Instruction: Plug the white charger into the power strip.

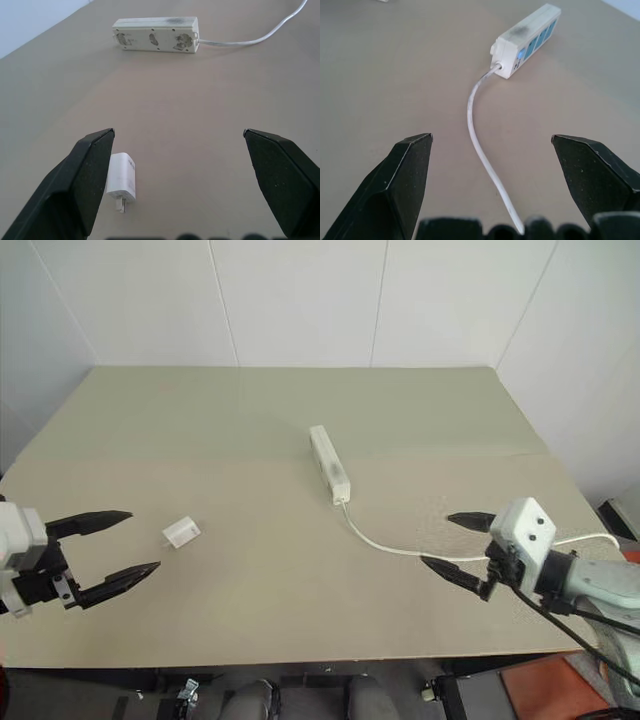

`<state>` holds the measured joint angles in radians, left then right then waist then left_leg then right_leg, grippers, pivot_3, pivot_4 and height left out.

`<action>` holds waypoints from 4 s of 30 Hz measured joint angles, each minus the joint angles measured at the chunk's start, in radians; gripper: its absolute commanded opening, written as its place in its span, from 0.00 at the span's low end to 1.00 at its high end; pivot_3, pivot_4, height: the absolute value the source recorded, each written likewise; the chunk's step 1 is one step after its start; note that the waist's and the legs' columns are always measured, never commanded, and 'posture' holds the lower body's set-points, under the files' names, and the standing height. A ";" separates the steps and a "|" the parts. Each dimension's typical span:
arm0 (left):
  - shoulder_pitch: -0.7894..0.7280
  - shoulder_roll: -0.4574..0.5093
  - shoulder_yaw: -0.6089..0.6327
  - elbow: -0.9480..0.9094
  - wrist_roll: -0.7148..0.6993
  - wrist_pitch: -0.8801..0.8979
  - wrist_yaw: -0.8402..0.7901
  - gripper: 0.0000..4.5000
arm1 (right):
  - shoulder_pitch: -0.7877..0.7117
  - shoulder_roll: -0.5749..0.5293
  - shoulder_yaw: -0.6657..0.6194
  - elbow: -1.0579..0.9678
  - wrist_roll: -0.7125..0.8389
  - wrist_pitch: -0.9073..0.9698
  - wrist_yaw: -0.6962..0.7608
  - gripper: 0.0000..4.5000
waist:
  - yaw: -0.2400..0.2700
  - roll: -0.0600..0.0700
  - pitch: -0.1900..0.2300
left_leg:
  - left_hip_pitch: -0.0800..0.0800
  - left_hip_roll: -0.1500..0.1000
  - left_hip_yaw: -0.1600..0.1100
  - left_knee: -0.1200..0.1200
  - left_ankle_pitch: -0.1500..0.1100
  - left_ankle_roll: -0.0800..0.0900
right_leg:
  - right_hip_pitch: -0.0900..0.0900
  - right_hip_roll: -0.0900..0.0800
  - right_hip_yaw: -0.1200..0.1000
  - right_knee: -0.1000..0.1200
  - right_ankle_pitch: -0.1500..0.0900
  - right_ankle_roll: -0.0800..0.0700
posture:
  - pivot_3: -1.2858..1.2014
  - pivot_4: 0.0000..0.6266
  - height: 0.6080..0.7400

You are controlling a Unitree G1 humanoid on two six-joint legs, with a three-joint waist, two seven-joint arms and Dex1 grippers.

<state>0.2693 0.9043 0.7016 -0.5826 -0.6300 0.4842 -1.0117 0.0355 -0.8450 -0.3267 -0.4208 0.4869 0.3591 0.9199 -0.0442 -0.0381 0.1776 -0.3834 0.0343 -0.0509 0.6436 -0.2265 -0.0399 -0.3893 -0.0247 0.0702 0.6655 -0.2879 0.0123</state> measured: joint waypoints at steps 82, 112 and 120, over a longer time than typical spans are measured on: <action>-0.106 -0.028 -0.161 0.001 0.023 -0.028 0.036 1.00 | -0.225 0.466 0.553 0.290 -0.101 -0.170 -0.175 0.99 | 0.000 0.001 0.000 | 0.000 0.000 -0.001 0.000 0.000 0.000 | -0.001 0.000 -0.001 0.002 0.002 -0.002 | 0.52 0.24 1.00; -0.115 -0.027 -0.163 0.003 0.024 -0.028 0.035 1.00 | -0.370 0.585 0.547 0.649 -0.230 -0.379 -0.002 0.99 | -0.007 0.001 0.000 | 0.002 0.000 -0.001 0.000 0.000 0.000 | 0.000 0.000 -0.001 0.002 0.002 -0.002 | 0.52 0.24 1.00; -0.115 -0.027 -0.163 0.007 0.031 -0.029 0.025 1.00 | -0.405 0.602 0.548 0.723 -0.232 -0.418 0.063 0.87 | -0.021 0.001 -0.001 | 0.004 0.001 -0.001 0.000 0.000 0.000 | 0.001 0.001 0.000 0.003 0.002 -0.002 | 0.52 0.24 1.00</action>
<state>0.1539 0.8774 0.5388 -0.5751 -0.5985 0.4548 -0.9866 -0.3699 -0.2429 0.2214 0.3025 0.2552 -0.0585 0.9832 -0.0653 -0.0374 0.1770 -0.3791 0.0351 -0.0519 0.6436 -0.2267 -0.0397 -0.3885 -0.0240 0.0699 0.6685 -0.2858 0.0098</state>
